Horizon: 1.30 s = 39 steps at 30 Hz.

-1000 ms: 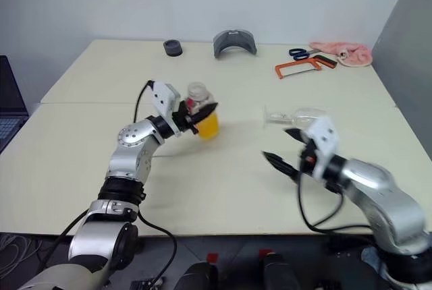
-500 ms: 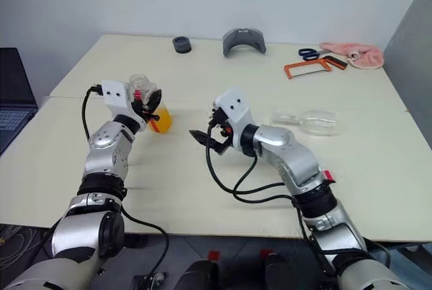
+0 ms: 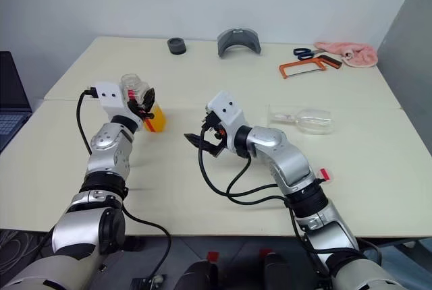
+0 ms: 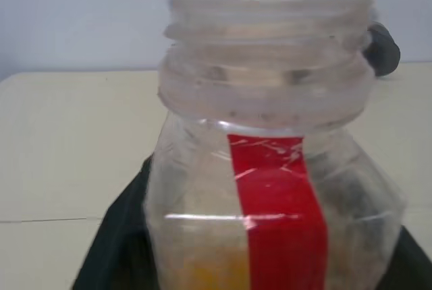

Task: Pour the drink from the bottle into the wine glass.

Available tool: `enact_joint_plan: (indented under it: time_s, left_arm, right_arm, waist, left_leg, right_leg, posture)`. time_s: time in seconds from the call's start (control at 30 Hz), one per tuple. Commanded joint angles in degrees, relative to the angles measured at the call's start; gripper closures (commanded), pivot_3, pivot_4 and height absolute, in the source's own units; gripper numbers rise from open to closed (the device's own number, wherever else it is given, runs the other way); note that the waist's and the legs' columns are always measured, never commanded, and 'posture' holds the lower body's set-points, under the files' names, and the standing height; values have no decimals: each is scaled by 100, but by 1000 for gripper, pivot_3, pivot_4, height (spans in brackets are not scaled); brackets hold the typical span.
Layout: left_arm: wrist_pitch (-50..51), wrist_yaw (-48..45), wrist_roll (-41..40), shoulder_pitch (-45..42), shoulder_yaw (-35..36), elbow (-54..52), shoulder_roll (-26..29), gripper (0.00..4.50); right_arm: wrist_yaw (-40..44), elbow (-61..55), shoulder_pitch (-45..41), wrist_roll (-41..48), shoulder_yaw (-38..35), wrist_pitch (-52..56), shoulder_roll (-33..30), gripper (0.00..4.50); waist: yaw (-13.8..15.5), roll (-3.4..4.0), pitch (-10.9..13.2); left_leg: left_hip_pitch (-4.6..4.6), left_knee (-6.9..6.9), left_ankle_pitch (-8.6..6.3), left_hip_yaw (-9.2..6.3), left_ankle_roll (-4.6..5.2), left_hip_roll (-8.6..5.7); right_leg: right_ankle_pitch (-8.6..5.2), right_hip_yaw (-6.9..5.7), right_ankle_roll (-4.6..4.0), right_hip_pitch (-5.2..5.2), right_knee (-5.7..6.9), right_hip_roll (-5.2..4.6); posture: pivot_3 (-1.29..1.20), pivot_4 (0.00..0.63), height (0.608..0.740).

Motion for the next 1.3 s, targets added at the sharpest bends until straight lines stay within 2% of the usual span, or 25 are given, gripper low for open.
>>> enact_joint_plan:
  time_s: [0.03, 0.1, 0.87, 0.97, 1.13, 1.27, 1.3]
  left_arm:
    - [-35, -83, -33, -9, -12, -164, -12, 633]
    - [-42, -117, -11, 69, -40, -257, -36, 38]
    - [631, 373, 154, 1833, -235, -2325, -249, 38]
    - [850, 347, 115, 2227, -247, -2814, -251, 38]
    - [1437, -424, -337, 3169, -302, -3774, -163, 38]
    - [1882, -1271, -664, 3653, -607, -4541, -7, 38]
    - [1984, -1618, -783, 3714, -774, -4835, 75, 38]
  right_arm:
    - [59, -212, -83, -30, -57, -55, 41, 0]
    - [62, -268, -49, -21, -71, -22, 34, 0]
    - [-221, -1551, 1504, 5, -156, 594, -443, 0]
    - [-271, -1855, 1840, 196, -377, 898, -531, 0]
    - [-699, -2233, 2419, 507, -1109, 1393, -408, 0]
    - [-1321, -2138, 2514, 904, -1926, 1939, 209, 0]
    - [-1948, -1879, 2359, 1072, -2554, 1860, 744, 0]
  waist:
    - [0, 0, 0]
    - [-6, 0, 0]
    - [7, -1, -1]
    - [13, -1, -2]
    - [10, 0, -3]
    - [13, 2, -3]
    - [15, 1, -3]
  left_leg:
    - [0, 0, 0, 1, 0, 0]
    - [-1, 0, 0, 1, 0, 0]
    - [0, -3, -4, -1, 8, 8]
    - [1, -4, -10, -3, 18, 8]
    - [3, -7, -12, -1, 21, 12]
    - [11, -9, -12, 1, 21, 12]
    - [13, -9, -12, 1, 22, 13]
  right_leg:
    - [0, 1, 0, 0, 0, 0]
    - [0, 0, 0, -1, 0, 0]
    - [0, 6, 0, -1, 0, -2]
    - [0, 6, 0, 2, -2, -4]
    - [0, 10, 0, 3, -2, -3]
    - [0, 11, 0, 11, -2, -1]
    - [-1, 11, -1, 14, -3, 0]
  posture:
    - [0, 150, 740]
    - [0, 150, 740]
    - [0, 150, 740]
    - [0, 150, 740]
    - [0, 150, 740]
    - [0, 150, 740]
    - [0, 150, 740]
